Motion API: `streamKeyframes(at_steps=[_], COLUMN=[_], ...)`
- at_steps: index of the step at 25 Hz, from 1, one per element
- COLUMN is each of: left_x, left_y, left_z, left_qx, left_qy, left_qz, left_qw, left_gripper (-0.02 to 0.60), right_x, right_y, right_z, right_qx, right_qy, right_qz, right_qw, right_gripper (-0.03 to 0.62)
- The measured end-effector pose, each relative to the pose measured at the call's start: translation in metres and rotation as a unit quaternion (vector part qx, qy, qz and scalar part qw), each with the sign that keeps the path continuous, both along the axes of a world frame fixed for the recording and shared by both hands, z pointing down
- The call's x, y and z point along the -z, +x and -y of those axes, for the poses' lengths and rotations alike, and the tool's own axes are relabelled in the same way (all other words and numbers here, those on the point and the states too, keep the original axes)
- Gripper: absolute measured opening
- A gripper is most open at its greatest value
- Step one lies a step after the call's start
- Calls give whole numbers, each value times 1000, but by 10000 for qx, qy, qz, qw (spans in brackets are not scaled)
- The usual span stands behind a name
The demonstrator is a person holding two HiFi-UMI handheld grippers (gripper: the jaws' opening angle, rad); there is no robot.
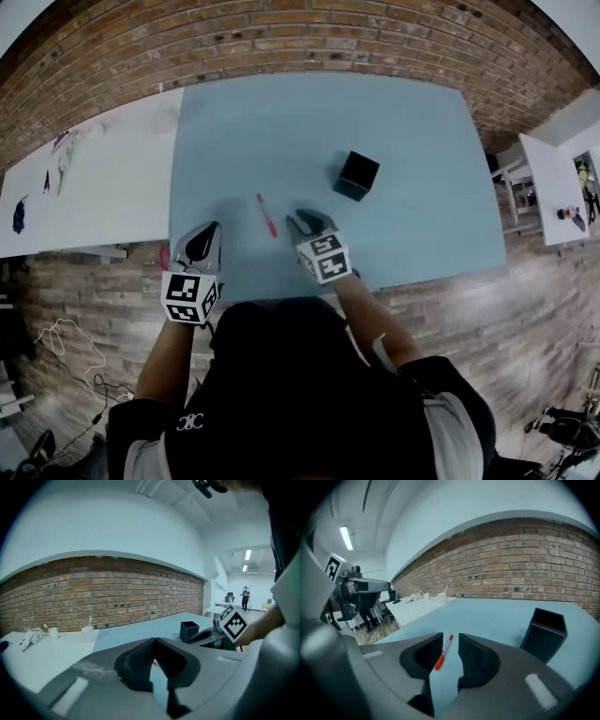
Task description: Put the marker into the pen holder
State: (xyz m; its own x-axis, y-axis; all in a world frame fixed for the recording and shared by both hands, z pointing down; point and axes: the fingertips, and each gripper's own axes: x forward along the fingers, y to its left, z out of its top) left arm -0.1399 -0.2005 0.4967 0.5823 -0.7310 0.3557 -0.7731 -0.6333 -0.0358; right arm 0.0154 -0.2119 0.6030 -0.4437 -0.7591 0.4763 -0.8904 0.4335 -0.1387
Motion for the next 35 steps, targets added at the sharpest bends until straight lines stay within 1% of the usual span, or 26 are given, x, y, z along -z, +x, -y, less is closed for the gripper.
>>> streamKeyframes(at_steps=[4, 8, 13, 16, 19, 22, 25, 27, 29, 33, 35], left_x=[-11, -21, -31, -37, -40, -44, -48, -49, -49, -50, -51], left_y=[-10, -25, -34, -43, -48, -55, -62, -64, -67, -70, -73], left_z=[5, 11, 7, 6, 5, 3, 1, 1, 2, 1, 2], left_qx=[186, 361, 415, 470, 571, 636, 547, 511, 507, 479, 469], left_qy=[-143, -321, -632, -598, -594, -609, -684, -685, -608, -666, -615], left_qz=[117, 88, -80, -170, -341, -474, -487, -525, -554, -543, -532], left_qw=[9997, 9988, 9971, 9970, 9960, 9950, 9950, 9950, 9953, 9952, 9956], left_gripper=[6, 6, 6, 6, 6, 6, 6, 6, 6, 6, 6], right_x=[-36, -72, -104, -112, -114, -115, -118, -121, -124, -125, -127], right_y=[-31, -63, -68, -68, -63, -67, -66, -67, -64, -66, -63], right_z=[28, 38, 40, 45, 47, 46, 47, 43, 41, 43, 41], right_qx=[271, 479, 548, 482, 372, 364, 211, 131, 98, 152, 69], right_qy=[-595, -1349, -1912, -2007, -2122, -2178, -2224, -2336, -2349, -2300, -2358], right_qz=[-71, -210, -620, -869, -944, -916, -961, -892, -960, -1068, -1124], right_qw=[9978, 9895, 9781, 9746, 9720, 9710, 9700, 9682, 9672, 9672, 9653], right_gripper=[147, 172, 176, 176, 176, 175, 166, 144, 115, 115, 115])
